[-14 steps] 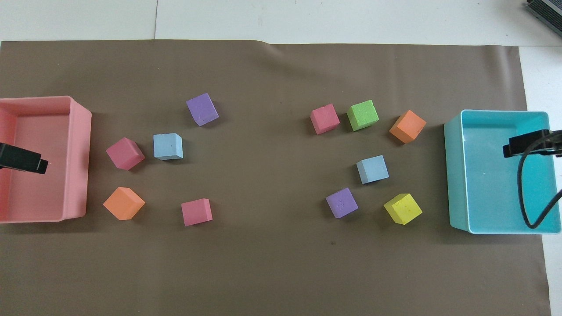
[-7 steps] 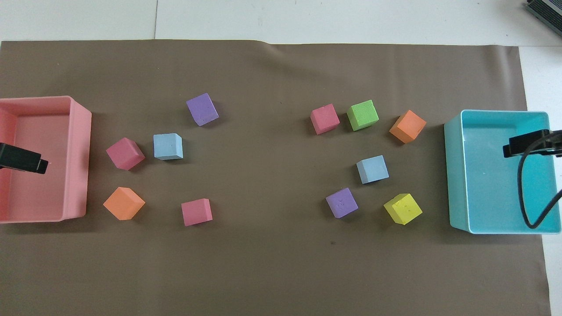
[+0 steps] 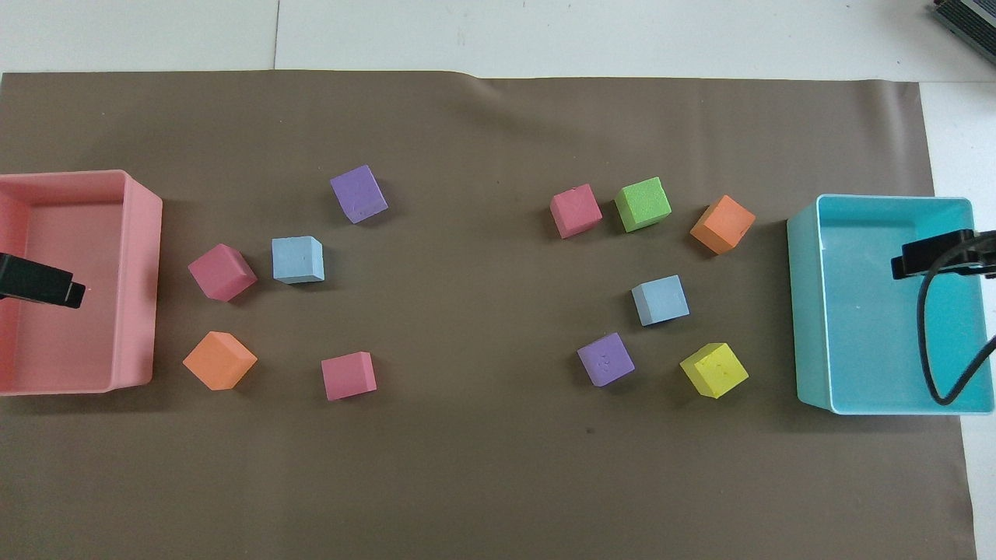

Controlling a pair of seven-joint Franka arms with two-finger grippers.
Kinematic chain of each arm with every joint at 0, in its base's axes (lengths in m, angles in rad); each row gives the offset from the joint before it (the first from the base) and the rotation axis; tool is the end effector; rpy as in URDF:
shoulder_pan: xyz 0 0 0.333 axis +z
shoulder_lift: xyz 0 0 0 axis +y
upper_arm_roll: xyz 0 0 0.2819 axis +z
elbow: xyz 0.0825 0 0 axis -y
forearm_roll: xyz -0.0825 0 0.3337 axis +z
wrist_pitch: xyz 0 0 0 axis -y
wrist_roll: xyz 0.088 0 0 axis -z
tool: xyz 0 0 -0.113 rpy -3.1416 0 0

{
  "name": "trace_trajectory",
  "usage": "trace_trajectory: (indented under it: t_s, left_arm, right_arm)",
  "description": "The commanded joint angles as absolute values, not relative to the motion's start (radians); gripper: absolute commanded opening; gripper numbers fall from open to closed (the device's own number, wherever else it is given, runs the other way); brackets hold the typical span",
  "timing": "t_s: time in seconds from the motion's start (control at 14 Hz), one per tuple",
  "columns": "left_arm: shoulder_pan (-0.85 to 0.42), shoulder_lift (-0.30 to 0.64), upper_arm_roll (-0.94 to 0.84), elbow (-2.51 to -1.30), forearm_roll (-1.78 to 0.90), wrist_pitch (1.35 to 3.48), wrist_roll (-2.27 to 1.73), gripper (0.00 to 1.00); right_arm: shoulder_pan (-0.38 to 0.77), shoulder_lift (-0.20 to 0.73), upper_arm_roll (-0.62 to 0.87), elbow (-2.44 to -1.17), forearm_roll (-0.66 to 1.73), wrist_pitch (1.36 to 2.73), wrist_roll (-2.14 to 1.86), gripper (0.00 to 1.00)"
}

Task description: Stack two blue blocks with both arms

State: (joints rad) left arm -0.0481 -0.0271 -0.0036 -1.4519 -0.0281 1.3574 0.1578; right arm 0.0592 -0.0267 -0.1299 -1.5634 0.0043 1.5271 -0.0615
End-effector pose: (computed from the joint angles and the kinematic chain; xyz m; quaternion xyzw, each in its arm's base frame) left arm 0.4723 -0.0281 0.6286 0.9936 -0.1070 -0.0329 0.0155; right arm 0.4914 -0.0352 0.5969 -1.0000 0.0045 0.0046 0.0042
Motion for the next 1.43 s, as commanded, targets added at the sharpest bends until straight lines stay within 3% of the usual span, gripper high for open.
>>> trace_trajectory:
  t_s: [0.0, 0.43, 0.93, 1.36]
  left_arm:
    - [-0.040, -0.057, -0.005, -1.486, -0.034, 1.364, 0.167, 1.00]
    - [-0.038, -0.057, -0.003, -1.486, -0.032, 1.362, 0.167, 1.00]
    - [-0.041, -0.057, -0.005, -1.486, -0.032, 1.367, 0.167, 1.00]
    - [-0.040, -0.057, -0.005, -1.486, -0.032, 1.365, 0.166, 1.00]
  right_arm:
    - [0.051, -0.028, -0.127, -1.562, -0.002, 1.513, -0.064, 1.00]
    - [0.057, -0.031, -0.127, -1.572, 0.000, 1.519, -0.061, 1.00]
    - [0.204, -0.002, -0.120, -1.676, 0.002, 1.709, 0.039, 1.00]
    - [0.317, 0.064, -0.120, -1.903, 0.003, 1.963, 0.169, 1.00]
